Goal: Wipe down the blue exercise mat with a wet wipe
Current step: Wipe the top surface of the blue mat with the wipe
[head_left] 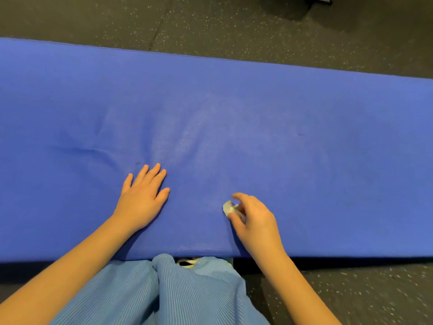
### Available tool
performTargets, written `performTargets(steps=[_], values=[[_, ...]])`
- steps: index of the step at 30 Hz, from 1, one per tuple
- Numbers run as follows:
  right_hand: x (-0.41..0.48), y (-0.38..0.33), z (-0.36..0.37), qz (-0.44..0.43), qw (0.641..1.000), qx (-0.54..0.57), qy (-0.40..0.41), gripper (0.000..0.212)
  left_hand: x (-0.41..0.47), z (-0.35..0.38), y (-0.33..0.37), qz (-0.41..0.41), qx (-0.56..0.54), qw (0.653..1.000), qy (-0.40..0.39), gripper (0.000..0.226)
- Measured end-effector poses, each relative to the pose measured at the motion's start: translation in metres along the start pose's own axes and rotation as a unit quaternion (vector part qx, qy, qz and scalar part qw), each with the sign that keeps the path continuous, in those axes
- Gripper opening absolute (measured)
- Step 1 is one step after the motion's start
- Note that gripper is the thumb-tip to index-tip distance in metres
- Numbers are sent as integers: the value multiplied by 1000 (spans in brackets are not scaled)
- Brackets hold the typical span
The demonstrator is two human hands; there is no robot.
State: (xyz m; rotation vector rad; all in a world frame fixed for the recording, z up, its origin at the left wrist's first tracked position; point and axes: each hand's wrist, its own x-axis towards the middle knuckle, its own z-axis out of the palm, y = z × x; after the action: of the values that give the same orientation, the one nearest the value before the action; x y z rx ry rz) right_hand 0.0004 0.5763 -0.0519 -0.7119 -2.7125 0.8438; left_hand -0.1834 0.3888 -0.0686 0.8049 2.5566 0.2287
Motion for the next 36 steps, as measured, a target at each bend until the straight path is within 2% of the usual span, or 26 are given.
performTargets(steps=[2, 4, 6, 7, 10, 13, 15, 18, 20, 22, 25, 26, 27, 29, 30, 32, 34, 36], values=[[-9, -9, 4, -19, 1000, 8, 3, 4, -1, 0, 1, 1, 3, 1000, 3, 55], [-27, -19, -1, -67, 997, 24, -42, 18, -2, 0, 2, 3, 6, 1000, 6, 55], [-30, -15, -9, -87, 991, 38, -89, 27, -2, 0, 2, 4, 9, 1000, 7, 56], [-24, -8, -11, -86, 992, 19, -88, 29, -2, 1, 2, 4, 10, 1000, 6, 56], [12, 18, -6, -15, 998, -63, 10, 25, -3, 2, 1, 4, 16, 1000, 6, 58], [39, 19, 5, 90, 991, -51, 85, 23, -2, 2, 1, 3, 17, 1000, 3, 73], [37, -3, 16, 54, 995, -47, 74, 20, -2, 2, 1, 4, 24, 1000, 2, 76], [25, -21, 19, -79, 996, -19, -37, 17, -3, 3, 0, 7, 27, 1000, 5, 88], [40, -7, 14, -95, 993, -18, -70, 14, -3, 3, -1, 7, 28, 1000, 6, 91], [66, 15, 10, -28, 998, -41, -43, 13, -3, 4, -1, 7, 27, 1000, 7, 91], [95, 31, 13, 135, 990, -36, 2, 15, -2, 4, 0, 6, 26, 1000, 8, 91], [96, 24, 18, 150, 988, -34, 8, 18, -2, 4, -1, 5, 24, 1000, 6, 91], [94, 14, 24, 131, 991, -28, 6, 19, -1, 4, -2, 4, 17, 1000, 2, 92], [77, -5, 33, 24, 999, -16, -22, 17, 5, 2, -3, 3, -8, 1000, 2, 94], [73, -6, 34, -25, 998, -14, -56, 16, 10, 0, -4, 5, -19, 1000, 4, 94], [87, 5, 30, -69, 991, -20, -111, 16, 20, -3, -6, 13, -23, 1000, 6, 94], [116, 24, 31, -51, 994, -56, -73, 19, 27, -3, -8, 20, -8, 1000, 3, 94], [142, 38, 34, 19, 997, -73, -6, 20, 28, 0, -7, 26, 11, 1000, 9, 92]])
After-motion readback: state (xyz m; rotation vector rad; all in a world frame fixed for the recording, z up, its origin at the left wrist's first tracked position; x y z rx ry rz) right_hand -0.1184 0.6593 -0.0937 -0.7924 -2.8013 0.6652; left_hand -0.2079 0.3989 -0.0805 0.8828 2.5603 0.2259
